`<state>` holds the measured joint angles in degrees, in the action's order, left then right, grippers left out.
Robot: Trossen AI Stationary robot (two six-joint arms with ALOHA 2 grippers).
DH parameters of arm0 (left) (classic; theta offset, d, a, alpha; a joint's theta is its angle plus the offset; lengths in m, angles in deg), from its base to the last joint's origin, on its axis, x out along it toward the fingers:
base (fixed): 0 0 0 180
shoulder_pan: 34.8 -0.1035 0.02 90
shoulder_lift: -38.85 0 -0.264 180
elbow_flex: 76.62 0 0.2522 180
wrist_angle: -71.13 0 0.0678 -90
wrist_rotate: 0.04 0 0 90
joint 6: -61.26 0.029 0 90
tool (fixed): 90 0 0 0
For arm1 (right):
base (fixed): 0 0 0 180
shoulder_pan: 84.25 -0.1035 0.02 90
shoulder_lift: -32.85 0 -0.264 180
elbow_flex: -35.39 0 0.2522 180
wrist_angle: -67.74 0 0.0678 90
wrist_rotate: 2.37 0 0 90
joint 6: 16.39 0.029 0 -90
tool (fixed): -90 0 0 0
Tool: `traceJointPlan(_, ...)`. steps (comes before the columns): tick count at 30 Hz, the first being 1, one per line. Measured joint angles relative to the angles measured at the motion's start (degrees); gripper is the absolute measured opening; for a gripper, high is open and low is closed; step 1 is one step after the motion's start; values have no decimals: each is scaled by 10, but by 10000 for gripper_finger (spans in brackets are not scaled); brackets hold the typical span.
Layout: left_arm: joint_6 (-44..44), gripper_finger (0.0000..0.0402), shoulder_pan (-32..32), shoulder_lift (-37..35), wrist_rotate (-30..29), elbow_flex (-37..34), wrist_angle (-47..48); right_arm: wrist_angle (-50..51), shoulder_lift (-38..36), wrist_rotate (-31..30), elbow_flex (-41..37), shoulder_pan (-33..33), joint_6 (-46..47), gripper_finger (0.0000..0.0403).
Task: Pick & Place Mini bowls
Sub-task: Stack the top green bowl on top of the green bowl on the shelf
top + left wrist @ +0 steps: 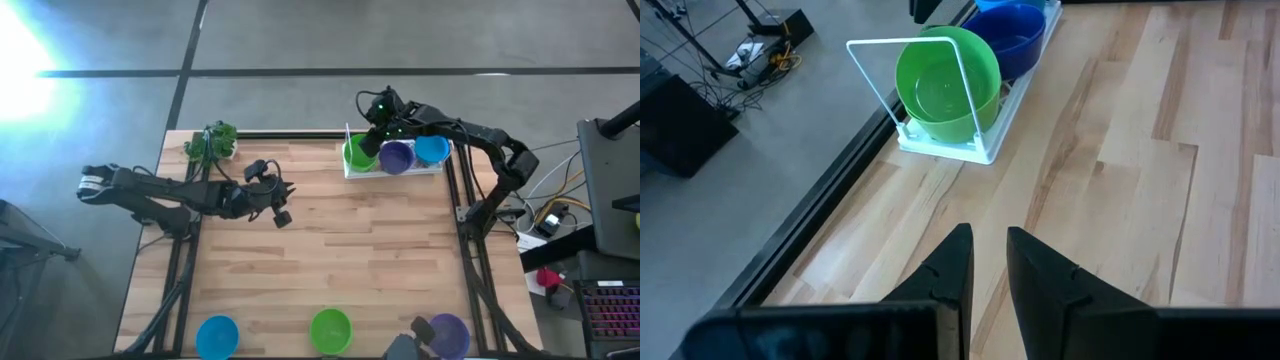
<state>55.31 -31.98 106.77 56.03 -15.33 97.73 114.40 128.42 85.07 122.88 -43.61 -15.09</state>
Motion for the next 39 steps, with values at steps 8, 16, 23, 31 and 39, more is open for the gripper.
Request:
traceJointPlan(8,0,59,0,0,0,0,0,8,0,0,-4,0,-4,11)
traceJointPlan(16,0,59,0,0,0,0,0,3,0,0,-18,0,-4,8)
traceJointPlan(23,0,59,0,0,0,0,-2,-10,1,-2,-38,0,0,8)
traceJointPlan(31,0,59,0,0,0,0,-2,-20,1,-1,-44,0,0,8)
traceJointPlan(39,0,59,0,0,0,0,-2,-86,1,-2,-73,0,-2,8)
